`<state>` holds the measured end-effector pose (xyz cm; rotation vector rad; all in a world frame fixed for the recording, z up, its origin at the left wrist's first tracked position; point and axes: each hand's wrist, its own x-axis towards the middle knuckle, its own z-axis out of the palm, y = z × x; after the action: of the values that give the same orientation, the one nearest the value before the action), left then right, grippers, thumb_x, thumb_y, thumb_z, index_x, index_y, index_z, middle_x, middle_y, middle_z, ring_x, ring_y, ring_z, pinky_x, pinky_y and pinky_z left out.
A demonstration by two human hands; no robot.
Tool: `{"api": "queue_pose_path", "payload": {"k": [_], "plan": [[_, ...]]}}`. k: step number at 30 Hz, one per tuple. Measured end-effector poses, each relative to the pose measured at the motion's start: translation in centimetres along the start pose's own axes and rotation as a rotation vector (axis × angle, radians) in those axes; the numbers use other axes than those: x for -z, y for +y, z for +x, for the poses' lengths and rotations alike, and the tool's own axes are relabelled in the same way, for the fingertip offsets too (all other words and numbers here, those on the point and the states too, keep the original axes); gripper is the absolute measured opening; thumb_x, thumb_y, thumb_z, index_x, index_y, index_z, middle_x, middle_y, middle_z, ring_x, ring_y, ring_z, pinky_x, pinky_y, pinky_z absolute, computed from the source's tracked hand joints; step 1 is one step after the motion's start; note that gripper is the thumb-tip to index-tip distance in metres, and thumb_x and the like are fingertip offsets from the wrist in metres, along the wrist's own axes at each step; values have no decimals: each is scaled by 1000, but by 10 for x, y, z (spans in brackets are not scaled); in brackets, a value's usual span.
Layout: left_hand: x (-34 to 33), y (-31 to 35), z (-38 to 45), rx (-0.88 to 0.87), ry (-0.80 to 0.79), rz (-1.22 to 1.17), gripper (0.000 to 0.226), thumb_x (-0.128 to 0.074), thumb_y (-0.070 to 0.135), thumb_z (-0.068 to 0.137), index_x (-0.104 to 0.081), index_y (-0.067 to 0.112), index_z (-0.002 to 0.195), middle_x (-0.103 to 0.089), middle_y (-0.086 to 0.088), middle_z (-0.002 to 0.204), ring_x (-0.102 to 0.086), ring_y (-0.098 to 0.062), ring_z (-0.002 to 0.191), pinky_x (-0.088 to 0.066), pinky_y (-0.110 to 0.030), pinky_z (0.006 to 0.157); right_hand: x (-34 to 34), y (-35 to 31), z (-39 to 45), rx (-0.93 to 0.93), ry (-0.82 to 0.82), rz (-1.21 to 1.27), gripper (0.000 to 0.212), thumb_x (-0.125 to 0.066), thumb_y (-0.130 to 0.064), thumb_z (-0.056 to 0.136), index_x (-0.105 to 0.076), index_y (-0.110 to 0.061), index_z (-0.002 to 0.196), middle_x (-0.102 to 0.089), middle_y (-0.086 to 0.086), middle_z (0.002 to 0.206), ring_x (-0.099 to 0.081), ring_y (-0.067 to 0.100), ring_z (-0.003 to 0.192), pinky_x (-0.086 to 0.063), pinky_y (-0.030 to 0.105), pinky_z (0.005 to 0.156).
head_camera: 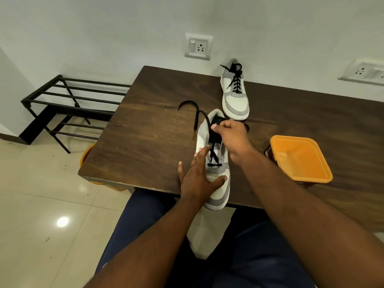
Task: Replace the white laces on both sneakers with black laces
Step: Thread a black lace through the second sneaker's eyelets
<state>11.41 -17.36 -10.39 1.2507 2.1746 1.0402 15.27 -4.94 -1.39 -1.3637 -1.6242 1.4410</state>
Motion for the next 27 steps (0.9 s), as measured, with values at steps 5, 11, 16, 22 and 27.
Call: {"api": "queue_pose_path", "payload": {"k": [5,11,16,22,27], "plan": [[20,13,10,40,-57,-93,77,-70,66,74,-32,48,139,-48,15,145,-42,-7,136,-6,-54,119,19,-46,-27,156,-87,181,9,-75,-21,82,-74,-17,74,-39,0,152,-40,12,135,-37,36,109],[61,47,15,-224,66,-592,31,-75,31,82,-71,14,108,-62,3,120,-58,-8,116,-48,-31,98,33,-39,-60,182,-217,379,11,-70,-12,85,-74,-16,76,-37,-3,153,-33,8,141,-41,30,104],[82,54,-3,-247,-150,-774,25,-63,25,85,-70,2,80,-68,-20,81,-65,-22,80,-51,-26,78,45,-5,-64,314,-175,245,21,-59,-5,93,-68,0,75,-69,1,114,-65,6,105,-51,18,79],[94,64,-15,-193,-174,-775,34,-57,22,92,-63,-10,80,-52,-6,52,-44,-15,46,-44,-24,52,45,45,-80,305,-465,211,16,-59,-4,92,-60,-8,108,-68,2,84,-64,15,77,-53,30,74],[108,32,-16,-28,46,-946,20,-61,18,84,-66,12,65,-51,-7,51,-43,-13,45,-43,-23,49,53,65,-78,367,-507,-153,19,-70,-27,85,-75,-9,85,-72,6,79,-63,25,71,-51,39,69]]}}
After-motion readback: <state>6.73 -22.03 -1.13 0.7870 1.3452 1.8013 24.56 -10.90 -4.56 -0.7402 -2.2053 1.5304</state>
